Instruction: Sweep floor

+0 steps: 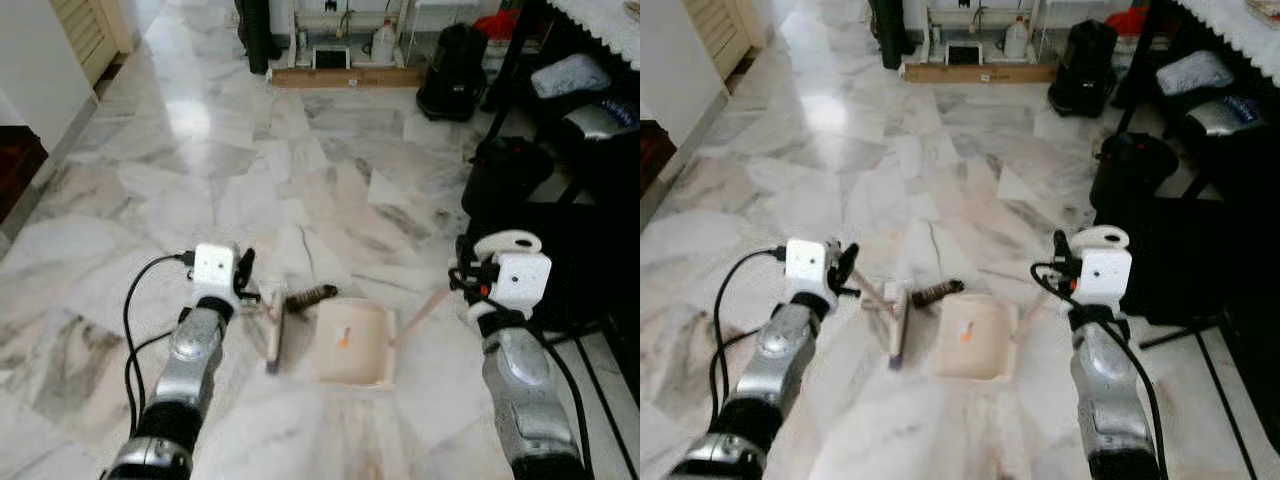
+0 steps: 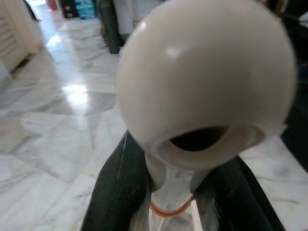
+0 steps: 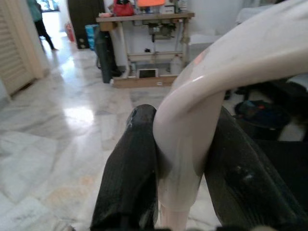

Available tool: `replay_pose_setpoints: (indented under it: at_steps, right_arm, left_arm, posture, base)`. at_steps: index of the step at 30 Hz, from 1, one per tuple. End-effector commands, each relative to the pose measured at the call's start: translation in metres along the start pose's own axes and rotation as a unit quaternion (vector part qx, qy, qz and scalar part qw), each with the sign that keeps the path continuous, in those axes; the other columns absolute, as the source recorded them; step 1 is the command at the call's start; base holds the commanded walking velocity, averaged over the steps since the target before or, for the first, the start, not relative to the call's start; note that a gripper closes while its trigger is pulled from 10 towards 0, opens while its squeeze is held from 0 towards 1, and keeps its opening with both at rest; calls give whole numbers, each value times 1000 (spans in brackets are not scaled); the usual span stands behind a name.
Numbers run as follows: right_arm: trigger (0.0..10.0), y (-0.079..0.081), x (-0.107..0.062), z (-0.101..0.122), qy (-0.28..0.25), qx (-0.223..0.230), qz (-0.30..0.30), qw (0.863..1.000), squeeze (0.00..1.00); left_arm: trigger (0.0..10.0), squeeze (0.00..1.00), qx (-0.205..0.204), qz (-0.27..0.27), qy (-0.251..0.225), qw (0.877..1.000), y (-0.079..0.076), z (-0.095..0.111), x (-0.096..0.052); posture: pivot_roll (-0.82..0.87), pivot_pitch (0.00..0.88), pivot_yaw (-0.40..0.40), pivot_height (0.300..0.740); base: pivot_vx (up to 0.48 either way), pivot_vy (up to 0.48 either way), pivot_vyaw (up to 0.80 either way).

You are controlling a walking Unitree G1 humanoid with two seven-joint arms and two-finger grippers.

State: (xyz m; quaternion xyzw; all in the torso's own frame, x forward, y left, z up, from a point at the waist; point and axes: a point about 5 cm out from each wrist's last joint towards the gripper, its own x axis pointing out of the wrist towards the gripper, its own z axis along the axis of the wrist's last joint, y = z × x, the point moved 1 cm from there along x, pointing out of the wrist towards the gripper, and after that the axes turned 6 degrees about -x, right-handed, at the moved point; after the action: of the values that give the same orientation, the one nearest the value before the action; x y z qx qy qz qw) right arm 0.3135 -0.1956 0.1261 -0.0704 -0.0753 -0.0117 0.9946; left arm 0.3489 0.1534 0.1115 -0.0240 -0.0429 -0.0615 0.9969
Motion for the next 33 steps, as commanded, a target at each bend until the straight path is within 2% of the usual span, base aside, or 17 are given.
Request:
replay_pose_setpoints:
  at_steps: [1, 28, 33]
  right_arm:
    - [10000, -5, 2, 13, -29, -2, -10, 1000, 0]
    - [10000, -10, -4, 11, -27, 5, -25, 999, 0]
    - [10000, -11, -5, 9, -25, 3, -26, 999, 0]
  left_arm:
    - [10000, 0, -2, -15, -41, 999, -8, 20, 8]
    - [10000, 0, -5, -19, -62, 998, -10, 32, 14]
    - [10000, 0, -10, -20, -70, 997, -8, 35, 14]
  posture:
    - [5, 131, 32, 740]
    - [-4, 118, 43, 740]
    - [-5, 112, 46, 740]
  base:
    - [382, 0, 0]
    - [379, 0, 0]
    - [0, 0, 0]
